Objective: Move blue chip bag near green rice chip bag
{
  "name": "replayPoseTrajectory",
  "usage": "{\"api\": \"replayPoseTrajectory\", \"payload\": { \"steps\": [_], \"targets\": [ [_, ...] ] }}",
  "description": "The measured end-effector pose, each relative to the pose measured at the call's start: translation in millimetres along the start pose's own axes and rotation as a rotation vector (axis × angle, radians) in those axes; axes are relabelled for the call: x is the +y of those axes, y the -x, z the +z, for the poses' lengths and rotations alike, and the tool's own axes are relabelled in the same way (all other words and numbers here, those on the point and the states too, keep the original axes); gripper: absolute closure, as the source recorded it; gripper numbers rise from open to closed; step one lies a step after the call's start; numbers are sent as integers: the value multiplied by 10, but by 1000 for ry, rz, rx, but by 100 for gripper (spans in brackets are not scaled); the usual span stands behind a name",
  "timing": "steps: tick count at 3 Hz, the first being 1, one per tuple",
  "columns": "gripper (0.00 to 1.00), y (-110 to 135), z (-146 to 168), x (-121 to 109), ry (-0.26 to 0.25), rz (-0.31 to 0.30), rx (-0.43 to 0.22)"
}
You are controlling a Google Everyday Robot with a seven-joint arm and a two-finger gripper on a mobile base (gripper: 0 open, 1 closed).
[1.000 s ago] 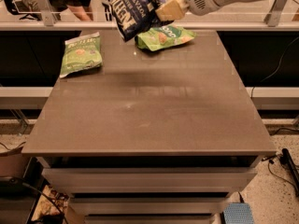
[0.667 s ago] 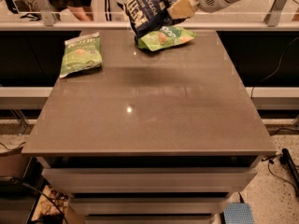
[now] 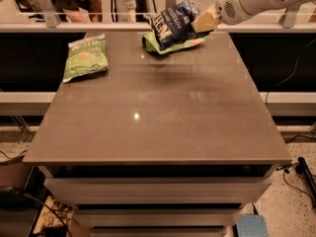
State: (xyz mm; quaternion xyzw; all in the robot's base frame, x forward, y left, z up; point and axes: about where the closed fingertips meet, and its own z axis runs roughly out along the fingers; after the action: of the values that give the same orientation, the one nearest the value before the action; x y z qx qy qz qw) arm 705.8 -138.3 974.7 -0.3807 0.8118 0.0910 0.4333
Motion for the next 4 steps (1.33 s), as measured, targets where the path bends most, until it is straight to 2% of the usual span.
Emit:
{"api": "replayPoseTrajectory", "payload": {
  "steps": [2,4],
  "targets": [
    [100,-430,204,-212,-8,56,80],
    [100,-782,454,-294,-13,88,174]
  ]
}}
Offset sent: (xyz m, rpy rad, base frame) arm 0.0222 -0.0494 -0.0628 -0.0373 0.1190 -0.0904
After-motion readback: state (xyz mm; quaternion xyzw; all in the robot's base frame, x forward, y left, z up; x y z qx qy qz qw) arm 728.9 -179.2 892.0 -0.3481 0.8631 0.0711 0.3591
